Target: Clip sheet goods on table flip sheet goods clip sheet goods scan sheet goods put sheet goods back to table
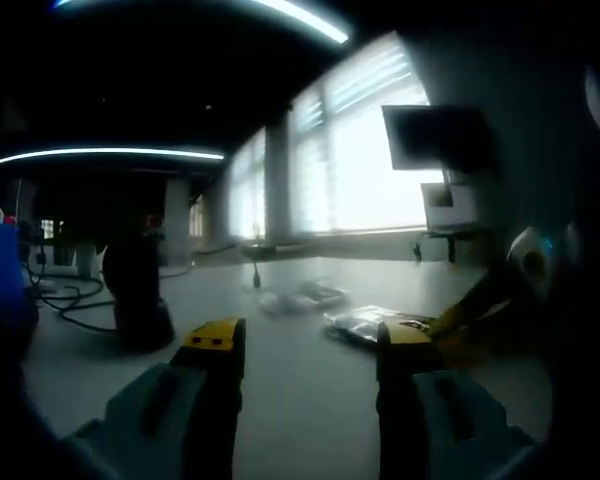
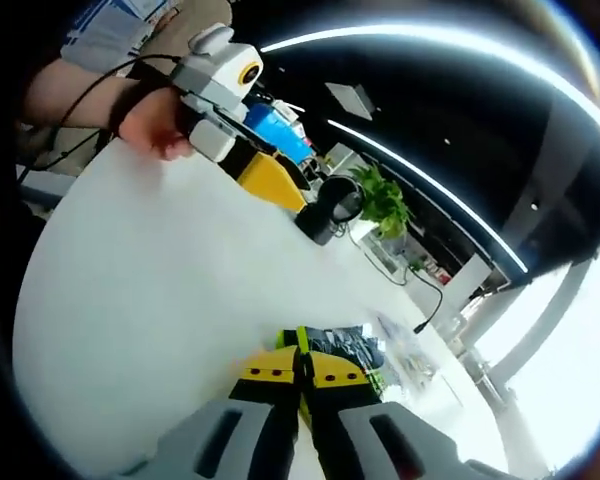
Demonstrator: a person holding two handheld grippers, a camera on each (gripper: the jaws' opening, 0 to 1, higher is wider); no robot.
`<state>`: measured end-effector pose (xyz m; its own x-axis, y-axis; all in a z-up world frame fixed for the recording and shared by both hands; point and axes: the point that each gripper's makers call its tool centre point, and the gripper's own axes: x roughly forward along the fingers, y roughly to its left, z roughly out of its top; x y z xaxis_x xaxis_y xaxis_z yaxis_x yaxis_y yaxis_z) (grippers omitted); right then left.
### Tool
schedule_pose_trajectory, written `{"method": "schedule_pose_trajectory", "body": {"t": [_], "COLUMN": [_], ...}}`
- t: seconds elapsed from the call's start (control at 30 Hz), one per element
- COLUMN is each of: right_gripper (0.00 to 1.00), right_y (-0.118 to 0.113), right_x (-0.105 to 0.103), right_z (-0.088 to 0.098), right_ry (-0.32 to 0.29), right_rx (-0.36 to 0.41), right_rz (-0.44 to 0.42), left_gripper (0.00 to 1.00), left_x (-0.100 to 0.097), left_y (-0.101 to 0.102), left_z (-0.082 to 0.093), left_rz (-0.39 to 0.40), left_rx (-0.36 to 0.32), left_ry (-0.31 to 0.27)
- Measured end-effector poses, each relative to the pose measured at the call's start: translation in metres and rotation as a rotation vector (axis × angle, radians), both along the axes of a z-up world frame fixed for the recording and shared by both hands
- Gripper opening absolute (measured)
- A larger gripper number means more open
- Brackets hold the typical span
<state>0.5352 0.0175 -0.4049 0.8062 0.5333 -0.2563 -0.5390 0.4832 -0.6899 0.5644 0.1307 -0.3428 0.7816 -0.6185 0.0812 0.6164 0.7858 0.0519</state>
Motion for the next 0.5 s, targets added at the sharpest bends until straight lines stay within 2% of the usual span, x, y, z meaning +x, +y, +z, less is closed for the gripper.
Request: {"method": "schedule_pose_trajectory", "body": {"t": [0.2, 0.37, 0.5], "right_gripper": [0.0, 0.0, 0.0], "right_y": [-0.001, -0.004, -0.007], "right_x": [0.0, -0.003, -0.003], "right_z": [0.001, 0.014, 0.028], "right_ry": [-0.009, -0.009, -0.003], "right_rx": [-0.016, 0.057, 0.148], "right_rz": [-0.011, -0.018, -0.023], "left_gripper": [0.46, 0.46, 0.46], "left_x": [0.0, -0.001, -0.001], "left_y": [0.0, 0.0, 0.0], "left_z": [0.0, 0.0, 0.001], "left_rz": [0.0, -0.001, 0.0], "left_rx": [-0.002, -0.003, -0.004], "left_ry": [0.0, 0.0, 0.0]}}
